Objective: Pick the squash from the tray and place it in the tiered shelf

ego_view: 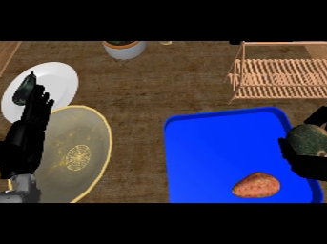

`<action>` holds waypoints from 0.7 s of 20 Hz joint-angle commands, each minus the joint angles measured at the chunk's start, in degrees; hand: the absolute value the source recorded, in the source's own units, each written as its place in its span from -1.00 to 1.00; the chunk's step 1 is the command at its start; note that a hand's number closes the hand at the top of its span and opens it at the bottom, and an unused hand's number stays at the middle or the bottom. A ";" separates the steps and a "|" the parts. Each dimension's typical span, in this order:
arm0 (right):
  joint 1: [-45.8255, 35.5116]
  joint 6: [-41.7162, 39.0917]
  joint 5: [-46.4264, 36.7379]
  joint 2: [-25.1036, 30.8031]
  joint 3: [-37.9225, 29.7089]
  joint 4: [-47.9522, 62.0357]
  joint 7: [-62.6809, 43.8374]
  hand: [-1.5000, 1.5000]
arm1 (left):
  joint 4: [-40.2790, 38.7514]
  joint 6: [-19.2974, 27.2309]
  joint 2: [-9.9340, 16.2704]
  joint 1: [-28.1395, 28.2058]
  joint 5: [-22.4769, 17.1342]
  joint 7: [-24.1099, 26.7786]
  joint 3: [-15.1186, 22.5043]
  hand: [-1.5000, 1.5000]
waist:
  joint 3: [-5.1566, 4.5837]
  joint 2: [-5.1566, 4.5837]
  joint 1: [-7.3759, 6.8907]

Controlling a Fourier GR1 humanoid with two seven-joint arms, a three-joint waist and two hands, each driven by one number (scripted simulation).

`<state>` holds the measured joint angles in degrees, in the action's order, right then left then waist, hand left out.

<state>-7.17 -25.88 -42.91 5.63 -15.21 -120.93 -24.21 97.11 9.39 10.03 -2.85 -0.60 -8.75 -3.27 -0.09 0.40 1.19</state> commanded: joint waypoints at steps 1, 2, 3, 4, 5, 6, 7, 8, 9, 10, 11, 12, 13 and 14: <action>-4.94 -4.48 4.44 4.69 -7.80 -5.03 -7.42 1.00 | -0.32 -1.29 0.02 0.98 -1.04 1.60 -0.82 0.00 | 0.05 -0.26 -0.90; -7.76 -6.31 3.51 4.24 -5.64 -8.26 -12.70 1.00 | 3.28 -0.55 1.11 -1.60 -0.70 -4.38 -0.64 0.00 | 0.05 -0.17 -0.99; -8.88 -6.15 5.74 6.32 -9.18 -4.12 -11.93 1.00 | 0.89 -1.39 -0.46 1.74 -0.50 1.07 -0.02 0.00 | 0.06 -0.31 -1.15; -7.58 -8.05 7.41 6.45 -8.95 -8.10 -13.24 1.00 | 4.31 -1.13 0.75 -0.57 -0.71 -4.74 -0.42 0.00 | 0.08 -0.25 -1.04; -11.69 -7.24 8.87 10.23 -12.41 -1.39 -11.07 1.00 | -0.27 -1.06 1.48 -4.44 -0.48 -3.50 -1.80 0.00 | 0.08 -0.37 -1.01; -10.58 -4.71 8.00 9.66 -11.76 0.42 -9.65 1.00 | 2.24 -0.77 -1.63 2.15 1.16 -0.73 1.61 0.00 | 0.08 -0.36 -1.29; -11.74 -9.47 12.27 11.96 -14.87 -3.16 -13.22 1.00 | -0.86 0.14 -0.50 -4.61 0.32 -4.13 -0.57 0.00 | 0.07 -0.32 -0.83; -11.88 -0.63 6.21 10.57 -12.17 4.41 -7.07 1.00 | 1.75 0.54 -1.99 -0.79 2.20 -1.44 1.69 0.00 | 0.10 -0.42 -1.39; -14.35 0.20 5.95 12.64 -13.08 9.88 -5.61 1.00 | -0.17 -2.10 1.53 -3.82 -0.90 -3.56 -2.19 0.00 | 0.10 -0.50 -1.52; -11.03 0.36 7.92 13.12 -15.42 8.99 -3.06 1.00 | 1.81 1.08 -2.38 -1.83 3.11 -3.22 2.42 0.00 | 0.11 -0.42 -1.26; -15.30 -0.51 8.03 13.77 -13.95 8.45 -8.60 1.00 | 4.09 -1.01 -1.59 1.62 0.91 -2.11 1.06 0.00 | 0.08 -0.37 -1.49; -14.70 3.57 5.09 14.18 -13.04 14.53 -3.17 1.00 | -1.52 -1.52 -0.45 -3.29 0.04 -0.42 -1.38 0.00 | 0.09 -0.50 -1.44; -14.04 2.38 7.52 13.95 -13.30 10.67 -5.82 1.00 | 1.89 -2.34 -0.65 1.37 0.29 0.50 -0.92 0.00 | 0.08 -0.38 -1.39; -14.91 6.27 6.43 12.91 -13.84 14.95 -2.62 1.00 | 0.34 -2.72 0.85 -2.41 -1.42 -1.07 -3.18 0.00 | 0.09 -0.46 -1.48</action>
<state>-20.31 -24.70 -36.12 17.94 -28.11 -111.86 -29.77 98.12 7.98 9.65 -4.04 -0.43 -10.11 -4.08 -0.01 0.00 -0.14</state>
